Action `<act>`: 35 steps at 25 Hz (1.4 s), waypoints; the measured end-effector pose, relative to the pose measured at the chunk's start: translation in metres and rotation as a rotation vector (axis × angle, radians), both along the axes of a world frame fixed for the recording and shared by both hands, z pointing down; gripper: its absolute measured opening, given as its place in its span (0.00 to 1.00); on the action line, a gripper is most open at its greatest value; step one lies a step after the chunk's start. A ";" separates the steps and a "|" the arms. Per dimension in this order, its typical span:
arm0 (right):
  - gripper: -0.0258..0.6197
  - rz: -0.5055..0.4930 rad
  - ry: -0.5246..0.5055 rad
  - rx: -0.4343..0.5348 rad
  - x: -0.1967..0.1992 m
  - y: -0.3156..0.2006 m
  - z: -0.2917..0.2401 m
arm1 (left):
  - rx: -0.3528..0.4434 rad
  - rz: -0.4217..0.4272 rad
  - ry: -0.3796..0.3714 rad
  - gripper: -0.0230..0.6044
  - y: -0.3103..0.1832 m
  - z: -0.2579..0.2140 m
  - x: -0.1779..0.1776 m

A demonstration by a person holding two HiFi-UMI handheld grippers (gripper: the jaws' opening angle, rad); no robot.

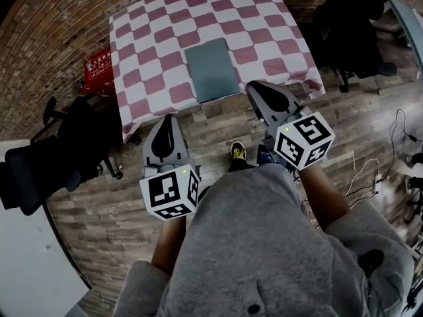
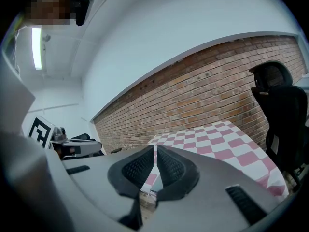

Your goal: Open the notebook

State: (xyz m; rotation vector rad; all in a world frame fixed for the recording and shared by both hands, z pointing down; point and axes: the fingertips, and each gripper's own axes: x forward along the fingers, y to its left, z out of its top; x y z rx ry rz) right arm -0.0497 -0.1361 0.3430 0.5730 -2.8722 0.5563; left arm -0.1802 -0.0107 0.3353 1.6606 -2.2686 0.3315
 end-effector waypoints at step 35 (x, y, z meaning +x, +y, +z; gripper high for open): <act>0.10 0.118 0.036 -0.038 0.005 -0.058 0.029 | -0.177 0.355 0.000 0.06 -0.088 0.059 0.026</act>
